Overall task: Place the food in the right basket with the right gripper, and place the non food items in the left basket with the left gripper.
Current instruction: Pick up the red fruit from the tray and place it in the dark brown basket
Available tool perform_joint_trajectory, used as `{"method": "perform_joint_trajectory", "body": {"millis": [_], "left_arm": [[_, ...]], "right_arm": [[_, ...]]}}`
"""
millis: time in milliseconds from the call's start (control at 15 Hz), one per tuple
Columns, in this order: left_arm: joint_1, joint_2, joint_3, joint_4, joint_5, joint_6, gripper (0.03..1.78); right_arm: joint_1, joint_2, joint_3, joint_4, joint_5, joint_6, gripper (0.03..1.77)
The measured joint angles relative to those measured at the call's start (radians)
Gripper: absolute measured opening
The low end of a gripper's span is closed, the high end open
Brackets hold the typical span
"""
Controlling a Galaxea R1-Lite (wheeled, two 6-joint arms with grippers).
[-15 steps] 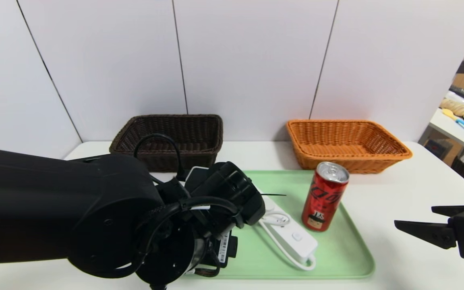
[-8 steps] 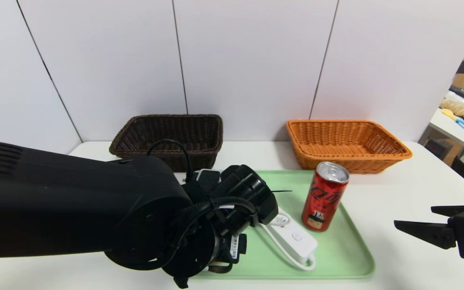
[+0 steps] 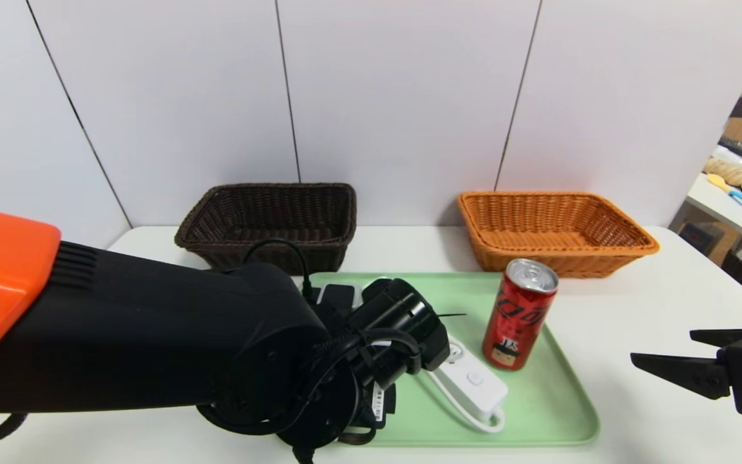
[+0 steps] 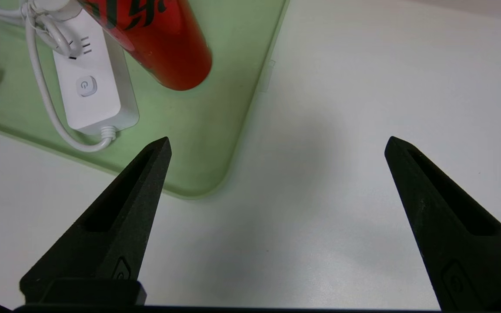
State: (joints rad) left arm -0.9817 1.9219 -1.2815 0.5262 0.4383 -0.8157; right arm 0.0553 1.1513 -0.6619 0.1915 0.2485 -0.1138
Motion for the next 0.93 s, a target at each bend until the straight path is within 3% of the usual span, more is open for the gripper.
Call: {"method": "perform_joint_trajectory", "body": {"millis": [533,733,933], "left_arm": [[0.0,0.011,0.003,0.001,-0.013,0.0,1.69],[0.0,0.013,0.007,0.001,-0.024,-0.005,1.18],[-0.002,0.015,0.01,0.0,-0.027,-0.002,0.84]], "right_arm": [[0.002,-0.005,0.003,0.001,0.001,-0.001,1.7],[0.002,-0.006,0.001,0.001,0.001,-0.002,1.7],[0.002,-0.006,0.001,-0.001,0.001,-0.001,1.7]]}}
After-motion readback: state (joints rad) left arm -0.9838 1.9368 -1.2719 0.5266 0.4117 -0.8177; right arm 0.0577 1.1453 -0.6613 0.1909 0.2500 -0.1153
